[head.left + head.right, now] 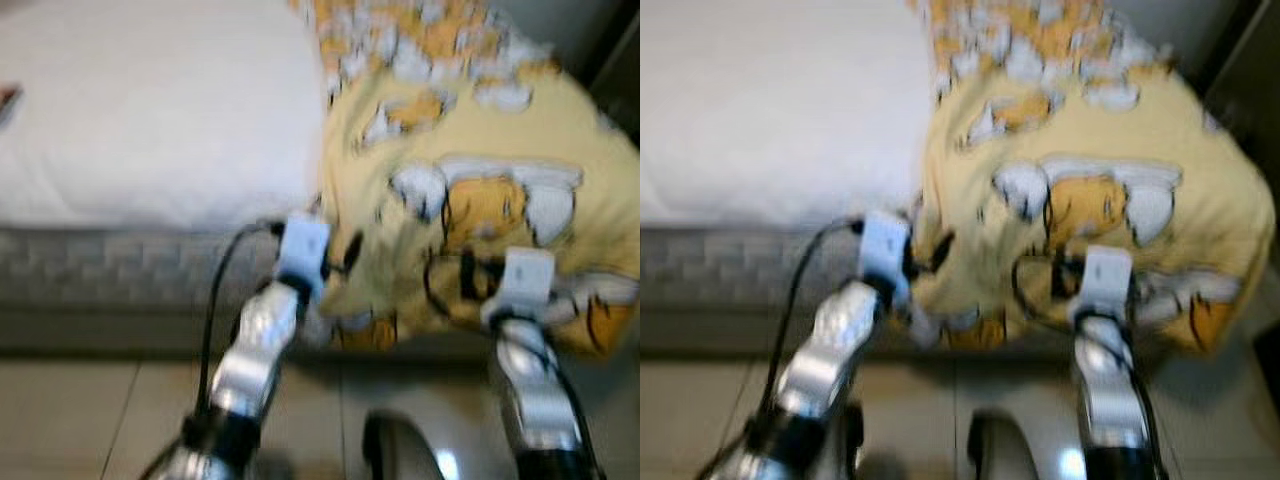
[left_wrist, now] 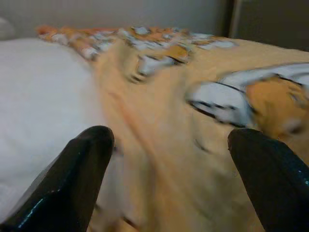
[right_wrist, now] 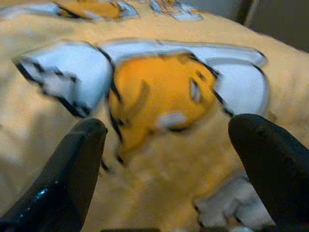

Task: Clean up the room

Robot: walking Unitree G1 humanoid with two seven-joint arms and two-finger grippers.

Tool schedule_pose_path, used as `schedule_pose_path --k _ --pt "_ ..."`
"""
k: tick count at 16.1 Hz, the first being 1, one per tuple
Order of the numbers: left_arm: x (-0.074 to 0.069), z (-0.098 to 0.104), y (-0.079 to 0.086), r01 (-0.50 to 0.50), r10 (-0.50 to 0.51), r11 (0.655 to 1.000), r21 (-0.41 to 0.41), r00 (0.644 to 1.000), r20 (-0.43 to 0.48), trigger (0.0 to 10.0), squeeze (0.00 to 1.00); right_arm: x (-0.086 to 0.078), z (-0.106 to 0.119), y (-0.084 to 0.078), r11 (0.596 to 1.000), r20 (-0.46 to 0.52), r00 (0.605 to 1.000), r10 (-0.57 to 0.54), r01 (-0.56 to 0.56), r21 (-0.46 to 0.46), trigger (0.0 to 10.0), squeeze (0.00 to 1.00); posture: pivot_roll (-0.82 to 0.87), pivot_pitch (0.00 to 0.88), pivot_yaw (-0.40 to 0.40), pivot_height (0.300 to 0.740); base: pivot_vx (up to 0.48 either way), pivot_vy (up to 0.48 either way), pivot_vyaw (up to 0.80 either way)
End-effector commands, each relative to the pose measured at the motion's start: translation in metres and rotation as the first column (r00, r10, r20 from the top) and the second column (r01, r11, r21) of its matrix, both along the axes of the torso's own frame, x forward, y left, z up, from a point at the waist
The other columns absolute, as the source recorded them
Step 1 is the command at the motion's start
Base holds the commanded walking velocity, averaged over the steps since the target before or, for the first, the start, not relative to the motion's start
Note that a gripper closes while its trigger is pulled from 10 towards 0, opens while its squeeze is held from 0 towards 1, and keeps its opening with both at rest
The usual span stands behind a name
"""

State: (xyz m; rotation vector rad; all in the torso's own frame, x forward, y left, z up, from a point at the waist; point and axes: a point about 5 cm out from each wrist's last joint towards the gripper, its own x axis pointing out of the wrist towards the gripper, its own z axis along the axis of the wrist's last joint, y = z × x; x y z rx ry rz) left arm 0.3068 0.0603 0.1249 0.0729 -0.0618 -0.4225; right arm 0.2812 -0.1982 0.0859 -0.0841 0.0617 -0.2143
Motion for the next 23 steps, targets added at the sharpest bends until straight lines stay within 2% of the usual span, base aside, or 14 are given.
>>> schedule_pose_path --k 1,2,3,5,7,8,10,13,15,16,20,21,23 --pt "0.005 -0.007 0.009 -0.024 0.025 1.0 0.016 0.998 -0.05 10.0 0.0 0.003 0.004 0.01 0.999 0.014 0.999 0.036 -0.036 0.006 10.0 0.0 -0.01 0.029 -0.035 0.591 0.0 0.0 0.0" --pt "0.012 -0.008 0.008 0.001 0.003 0.998 0.066 0.998 -0.07 10.0 0.0 0.002 0.005 0.01 0.999 0.016 0.999 0.036 -0.036 0.005 10.0 0.0 -0.02 0.034 -0.035 0.591 0.0 0.0 0.0" --pt "0.019 -0.008 0.012 -0.022 0.028 0.997 0.079 0.997 -0.078 10.0 0.0 0.002 0.005 0.011 0.999 0.019 0.999 0.037 -0.037 0.004 10.0 0.0 -0.02 0.034 -0.034 0.591 0.0 0.0 0.0" --pt "0.029 -0.006 0.011 0.002 0.005 0.997 0.082 0.996 -0.094 10.0 0.0 0.001 0.008 0.011 0.999 0.033 0.998 0.049 -0.049 0.011 10.0 0.0 -0.02 0.044 -0.037 0.591 0.0 0.0 0.0" --pt "0.035 -0.011 0.001 0.045 -0.032 0.995 0.092 0.99 -0.134 10.0 0.0 0.0 0.015 0.014 0.994 0.044 0.993 0.111 -0.112 0.011 10.0 0.0 -0.05 0.063 -0.04 0.591 0.0 0.0 0.0" --pt "0.038 -0.017 -0.001 0.041 -0.025 0.995 0.088 0.985 -0.169 10.0 0.0 -0.003 0.017 0.012 0.987 0.031 0.987 0.16 -0.16 0.0 10.0 0.0 -0.06 0.073 -0.041 0.591 0.0 0.0 0.0" --pt "0.044 -0.02 0.0 0.027 -0.007 0.993 0.113 0.983 -0.182 10.0 0.0 -0.011 0.015 0.008 0.977 -0.007 0.977 0.213 -0.213 0.007 10.0 0.0 -0.09 0.086 -0.045 0.591 0.0 0.0 0.0" --pt "0.053 -0.01 0.007 -0.014 0.031 0.994 0.11 0.988 -0.151 10.0 0.0 -0.023 0.011 0.005 0.974 -0.035 0.974 0.224 -0.223 0.033 10.0 0.0 -0.11 0.097 -0.05 0.591 0.0 0.0 0.0" --pt "0.063 0.001 0.023 -0.086 0.094 0.994 0.069 0.989 -0.119 10.0 0.0 -0.033 0.009 0.009 0.967 -0.044 0.967 0.249 -0.246 0.059 10.0 0.0 -0.12 0.094 -0.049 0.591 0.0 0.0 0.0" --pt "0.066 0.013 0.033 -0.115 0.118 0.992 0.054 0.99 -0.072 10.0 0.0 -0.039 0.004 0.006 0.967 -0.069 0.965 0.252 -0.248 0.063 10.0 0.0 -0.12 0.089 -0.049 0.591 0.0 0.0 0.0" --pt "0.058 0.007 0.052 -0.141 0.146 0.985 0.099 0.988 -0.045 10.0 0.0 -0.045 -0.005 0.004 0.967 -0.111 0.962 0.251 -0.243 0.083 10.0 0.0 -0.09 0.074 -0.053 0.591 0.0 0.0 0.0" --pt "0.056 -0.003 0.06 -0.162 0.171 0.981 0.107 0.982 -0.078 10.0 0.0 -0.043 -0.008 0.005 0.965 -0.118 0.96 0.254 -0.244 0.093 10.0 0.0 -0.08 0.074 -0.059 0.591 0.0 0.0 0.0" --pt "0.054 -0.015 0.063 -0.164 0.175 0.982 0.09 0.975 -0.137 10.0 0.0 -0.041 -0.011 0.01 0.96 -0.128 0.953 0.273 -0.261 0.103 10.0 0.0 -0.07 0.078 -0.068 0.591 0.0 0.0 0.0"
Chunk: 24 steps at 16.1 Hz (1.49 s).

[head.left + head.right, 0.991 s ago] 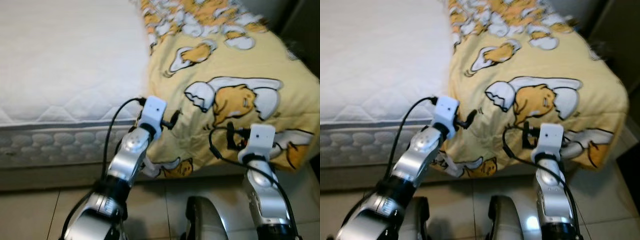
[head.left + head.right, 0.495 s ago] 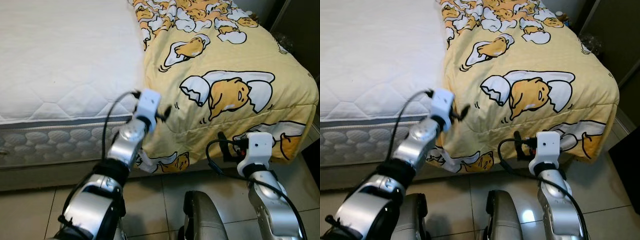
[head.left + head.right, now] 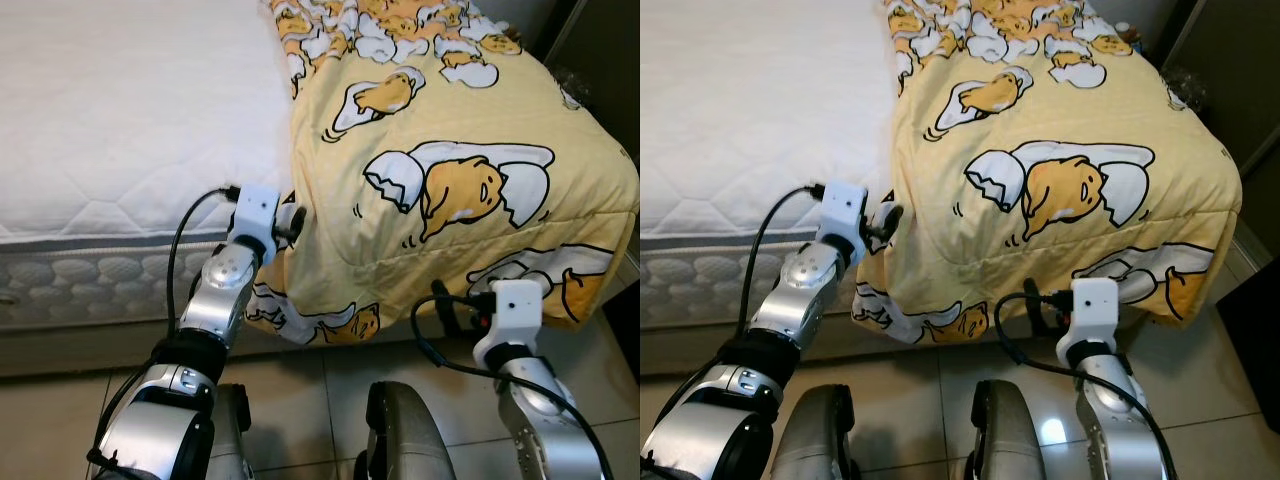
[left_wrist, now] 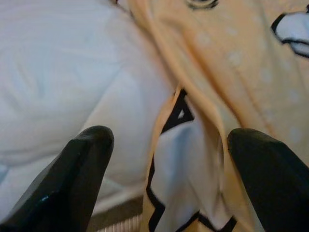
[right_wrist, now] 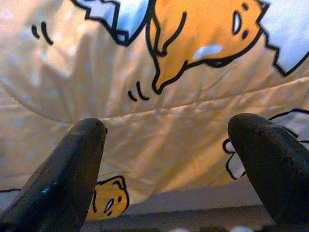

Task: Clean up the room

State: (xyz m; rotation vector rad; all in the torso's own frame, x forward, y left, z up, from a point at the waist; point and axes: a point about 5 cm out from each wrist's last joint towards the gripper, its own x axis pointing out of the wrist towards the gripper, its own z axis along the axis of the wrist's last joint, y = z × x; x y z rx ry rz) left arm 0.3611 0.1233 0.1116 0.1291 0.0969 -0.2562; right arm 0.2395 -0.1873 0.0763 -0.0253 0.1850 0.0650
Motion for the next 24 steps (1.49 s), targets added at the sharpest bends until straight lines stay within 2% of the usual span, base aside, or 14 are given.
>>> schedule_pose_path --k 1,4,10,11,12,13,16,19,20,21,24 --pt "-0.001 -0.005 -0.002 0.012 -0.013 1.0 -0.023 0.999 -0.029 10.0 0.0 0.003 -0.001 0.002 1.0 -0.016 1.0 0.014 -0.014 0.007 10.0 0.0 -0.06 0.083 -0.075 0.591 0.0 0.0 0.0" --pt "-0.001 -0.017 -0.004 0.0 -0.001 1.0 -0.008 0.997 -0.08 10.0 0.0 0.008 0.001 0.005 0.999 -0.012 0.999 0.032 -0.032 0.013 10.0 0.0 -0.06 0.087 -0.078 0.591 0.0 0.0 0.0" --pt "-0.001 -0.031 -0.008 0.002 -0.012 0.999 -0.053 0.983 -0.183 10.0 0.0 0.008 0.0 0.006 0.999 -0.016 0.999 0.036 -0.036 0.014 10.0 0.0 -0.07 0.087 -0.07 0.591 0.0 0.0 0.0" --pt "-0.002 -0.034 -0.008 0.0 -0.014 0.998 -0.066 0.979 -0.204 4.8 0.0 0.008 0.0 0.006 0.999 -0.017 0.999 0.036 -0.036 0.015 10.0 0.0 -0.07 0.084 -0.069 0.591 0.0 0.0 0.0" --pt "-0.002 -0.035 -0.008 0.0 -0.013 0.998 -0.062 0.977 -0.213 0.3 0.0 0.008 0.0 0.006 0.999 -0.017 0.999 0.036 -0.036 0.015 10.0 0.0 -0.07 0.084 -0.069 0.591 0.0 0.0 0.0" --pt "-0.003 -0.037 -0.009 0.009 -0.021 0.998 -0.056 0.974 -0.224 0.0 0.0 0.009 0.0 0.007 0.999 -0.016 0.999 0.036 -0.036 0.017 10.0 0.0 -0.07 0.083 -0.07 0.591 0.0 0.0 0.0" --pt "-0.003 -0.038 -0.007 -0.005 -0.008 0.998 -0.057 0.975 -0.221 0.0 0.0 0.011 0.0 0.007 0.999 -0.016 0.999 0.039 -0.039 0.017 10.0 0.0 -0.07 0.082 -0.072 0.591 0.0 0.0 0.0" --pt "0.0 -0.035 0.003 -0.072 0.047 0.991 -0.111 0.975 -0.215 0.0 0.0 0.011 0.0 0.008 0.999 -0.018 0.999 0.042 -0.042 0.017 10.0 0.0 -0.07 0.081 -0.073 0.591 0.0 0.0 0.0" --pt "0.0 -0.035 0.005 -0.086 0.054 0.986 -0.14 0.974 -0.218 0.0 0.0 0.011 0.0 0.008 0.999 -0.02 0.999 0.042 -0.042 0.016 10.0 0.0 -0.07 0.081 -0.073 0.591 0.0 0.0 0.0" --pt "0.0 -0.036 0.011 -0.152 0.09 0.957 -0.246 0.965 -0.248 0.0 0.0 0.012 -0.001 0.008 0.999 -0.021 0.999 0.043 -0.042 0.016 10.0 0.0 -0.07 0.08 -0.074 0.591 0.0 0.0 0.0" --pt "-0.002 -0.041 0.013 -0.192 0.1 0.933 -0.304 0.951 -0.293 0.0 0.0 0.012 -0.001 0.008 0.999 -0.023 0.999 0.042 -0.041 0.017 10.0 0.0 -0.07 0.078 -0.075 0.591 0.0 0.0 0.0"
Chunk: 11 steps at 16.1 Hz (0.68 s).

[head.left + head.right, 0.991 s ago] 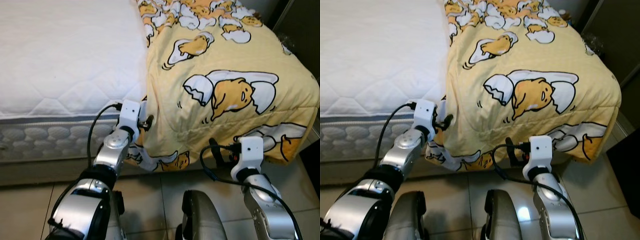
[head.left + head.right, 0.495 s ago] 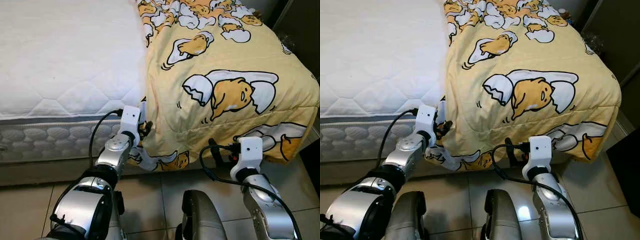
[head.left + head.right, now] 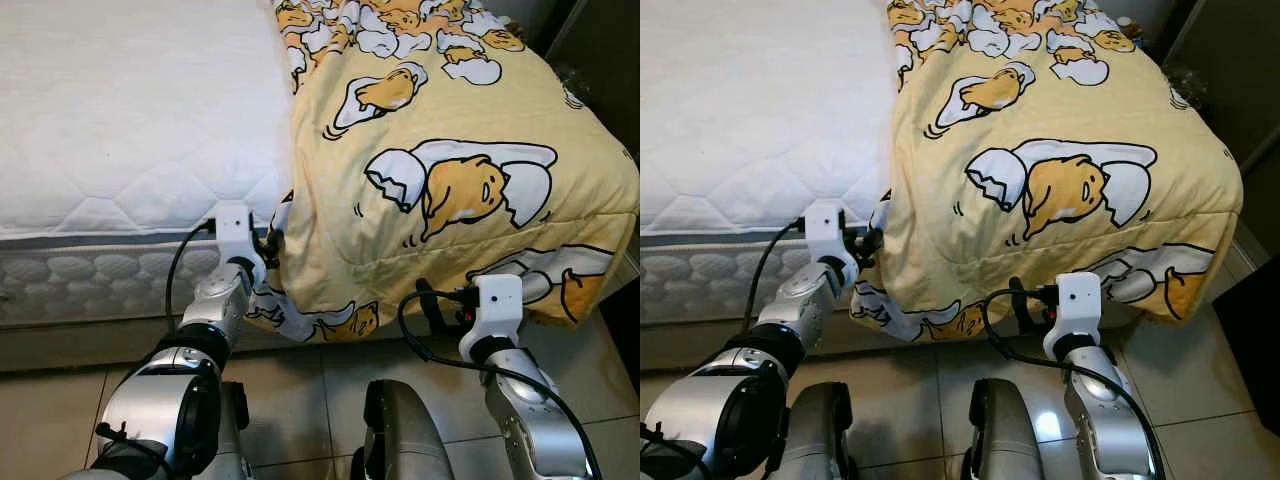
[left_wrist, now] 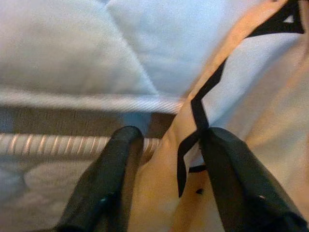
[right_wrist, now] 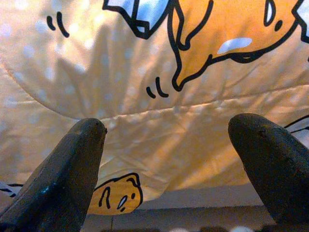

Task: Clean up the room

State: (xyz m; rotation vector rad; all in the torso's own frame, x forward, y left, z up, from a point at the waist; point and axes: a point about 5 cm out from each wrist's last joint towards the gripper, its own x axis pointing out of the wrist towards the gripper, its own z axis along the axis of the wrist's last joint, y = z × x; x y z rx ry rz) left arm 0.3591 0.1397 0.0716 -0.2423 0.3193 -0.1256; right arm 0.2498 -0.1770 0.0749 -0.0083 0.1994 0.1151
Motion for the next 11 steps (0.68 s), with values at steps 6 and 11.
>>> schedule_pose_path --k 6,11 --pt "-0.005 -0.009 -0.016 0.078 -0.08 0.996 -0.039 0.995 -0.058 0.0 0.0 0.002 -0.001 -0.002 1.0 -0.013 1.0 -0.004 0.004 -0.004 10.0 0.0 -0.07 0.075 -0.074 0.591 0.0 0.0 0.0" --pt "-0.001 0.002 -0.015 0.103 -0.104 0.994 0.025 0.994 0.036 0.0 0.0 0.003 -0.002 -0.002 1.0 -0.013 1.0 -0.003 0.002 -0.006 10.0 0.0 -0.07 0.073 -0.069 0.591 0.0 0.0 0.0"
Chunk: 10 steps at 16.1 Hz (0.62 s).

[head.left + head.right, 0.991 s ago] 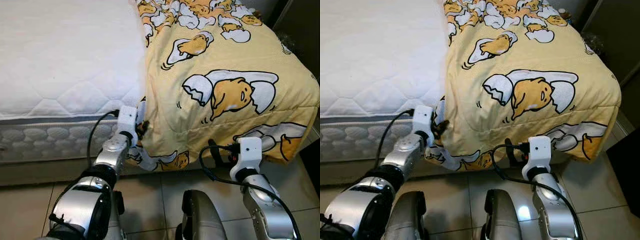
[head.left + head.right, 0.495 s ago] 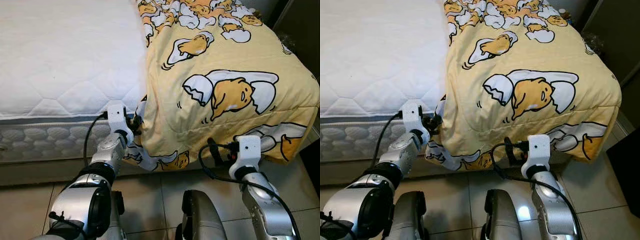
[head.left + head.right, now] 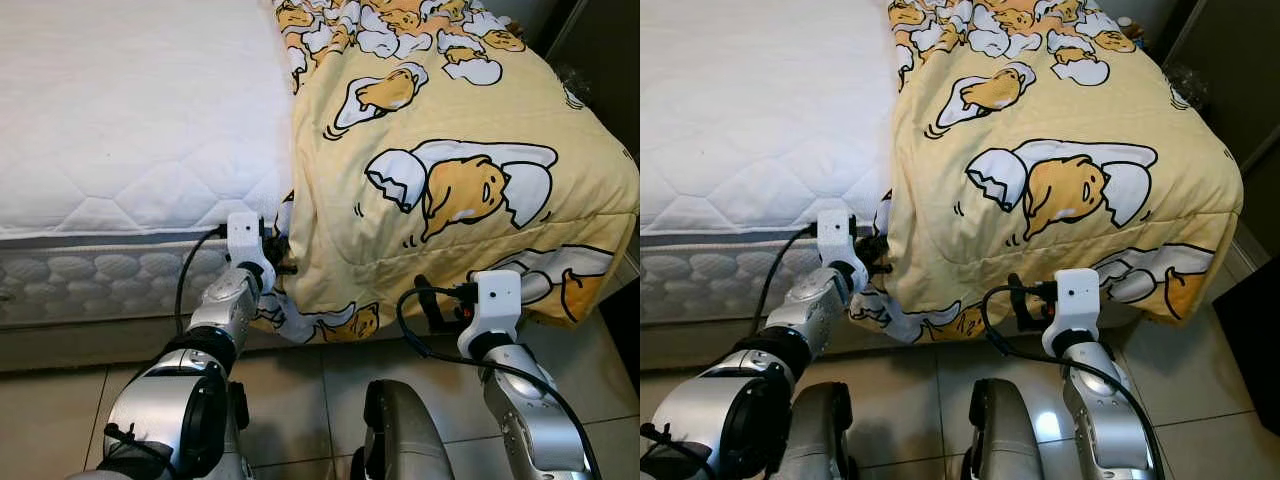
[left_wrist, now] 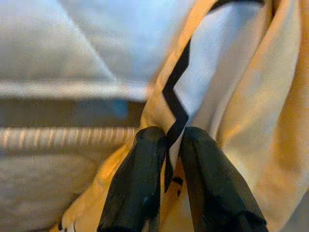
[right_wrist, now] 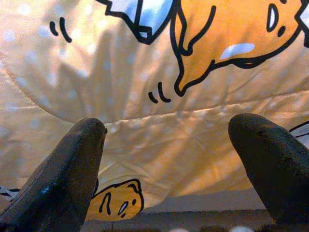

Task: Clean up the room

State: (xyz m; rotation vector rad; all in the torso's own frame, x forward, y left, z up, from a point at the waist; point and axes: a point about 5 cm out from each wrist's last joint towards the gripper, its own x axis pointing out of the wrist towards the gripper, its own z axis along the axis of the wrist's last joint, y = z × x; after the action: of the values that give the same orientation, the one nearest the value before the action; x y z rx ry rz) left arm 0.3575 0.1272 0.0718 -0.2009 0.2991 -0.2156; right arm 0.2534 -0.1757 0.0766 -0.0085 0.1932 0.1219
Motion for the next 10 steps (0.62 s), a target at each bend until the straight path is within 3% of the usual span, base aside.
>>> schedule_pose_path --k 1,2,4,5,9,10 --pt "0.002 0.006 -0.001 0.018 -0.019 0.999 0.028 0.999 0.046 0.0 0.0 -0.001 -0.002 -0.001 1.0 -0.012 1.0 0.003 -0.003 -0.003 10.0 0.0 -0.06 0.071 -0.066 0.591 0.0 0.0 0.0" --pt "0.003 0.016 0.003 0.025 -0.036 0.997 0.078 0.989 0.142 0.0 0.0 -0.005 0.003 0.011 0.993 0.007 0.993 0.116 -0.116 0.027 10.0 0.0 -0.06 0.07 -0.06 0.591 0.0 0.0 0.0" --pt "0.004 0.03 0.014 0.002 -0.024 0.996 0.09 0.971 0.239 0.0 0.0 -0.019 -0.001 0.027 0.948 -0.043 0.948 0.317 -0.315 0.033 10.0 0.0 -0.06 0.068 -0.061 0.591 0.0 0.0 0.0" --pt "0.005 0.033 0.019 -0.007 -0.015 0.996 0.088 0.968 0.251 0.0 0.0 -0.025 -0.006 0.028 0.931 -0.078 0.928 0.364 -0.362 0.035 10.0 0.0 -0.05 0.068 -0.063 0.591 0.0 0.0 0.0" --pt "0.003 0.033 0.019 0.009 -0.043 0.991 0.132 0.967 0.251 0.0 0.0 -0.026 -0.013 0.026 0.925 -0.104 0.92 0.379 -0.379 0.013 10.0 0.0 -0.04 0.064 -0.067 0.591 0.0 0.0 0.0" --pt "0.002 0.033 0.019 0.014 -0.056 0.986 0.167 0.968 0.246 2.7 1.0 -0.028 -0.014 0.028 0.92 -0.111 0.914 0.391 -0.392 0.013 10.0 0.0 -0.04 0.064 -0.067 0.591 0.0 0.0 0.0"
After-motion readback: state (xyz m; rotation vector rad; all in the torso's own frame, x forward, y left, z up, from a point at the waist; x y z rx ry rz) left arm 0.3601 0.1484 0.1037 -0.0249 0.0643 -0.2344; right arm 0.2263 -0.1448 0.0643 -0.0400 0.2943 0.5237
